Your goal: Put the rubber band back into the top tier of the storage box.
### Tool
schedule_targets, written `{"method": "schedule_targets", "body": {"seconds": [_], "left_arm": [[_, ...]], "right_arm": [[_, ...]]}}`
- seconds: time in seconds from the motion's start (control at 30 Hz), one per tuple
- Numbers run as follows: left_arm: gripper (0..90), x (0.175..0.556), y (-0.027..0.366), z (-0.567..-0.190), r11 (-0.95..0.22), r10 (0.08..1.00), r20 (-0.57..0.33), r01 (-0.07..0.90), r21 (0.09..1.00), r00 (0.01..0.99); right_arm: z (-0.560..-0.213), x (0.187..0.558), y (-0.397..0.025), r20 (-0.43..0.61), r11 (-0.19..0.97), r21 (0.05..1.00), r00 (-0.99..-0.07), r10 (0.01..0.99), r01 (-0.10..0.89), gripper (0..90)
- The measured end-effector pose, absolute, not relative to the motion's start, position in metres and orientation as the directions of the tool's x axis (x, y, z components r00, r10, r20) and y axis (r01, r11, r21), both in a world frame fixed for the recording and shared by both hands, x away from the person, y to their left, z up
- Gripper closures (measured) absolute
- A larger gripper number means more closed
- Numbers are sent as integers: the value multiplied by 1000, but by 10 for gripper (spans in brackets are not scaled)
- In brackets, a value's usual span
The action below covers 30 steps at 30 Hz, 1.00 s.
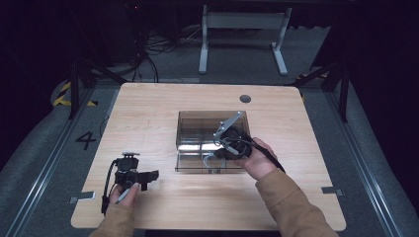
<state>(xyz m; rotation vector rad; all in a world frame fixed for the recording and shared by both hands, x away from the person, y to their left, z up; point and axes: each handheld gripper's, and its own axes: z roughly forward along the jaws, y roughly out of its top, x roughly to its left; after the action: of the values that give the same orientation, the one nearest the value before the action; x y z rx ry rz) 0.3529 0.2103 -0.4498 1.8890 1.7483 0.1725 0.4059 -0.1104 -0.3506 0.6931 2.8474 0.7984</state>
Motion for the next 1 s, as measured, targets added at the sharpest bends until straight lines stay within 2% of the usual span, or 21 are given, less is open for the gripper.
{"method": "schedule_targets", "body": {"seconds": [0.43,0.63,1.0], "left_arm": [[160,347,218,-451,22,956,-268,880,475,121],[160,343,223,-451,33,957,-269,879,476,110],[160,343,224,-450,42,957,-273,878,476,103]], "right_arm": [[-354,408,-109,33,752,537,-900,434,382,735],[-353,407,-106,40,740,553,-899,435,383,603],[-338,399,-113,5,706,618,-900,436,346,532]]}}
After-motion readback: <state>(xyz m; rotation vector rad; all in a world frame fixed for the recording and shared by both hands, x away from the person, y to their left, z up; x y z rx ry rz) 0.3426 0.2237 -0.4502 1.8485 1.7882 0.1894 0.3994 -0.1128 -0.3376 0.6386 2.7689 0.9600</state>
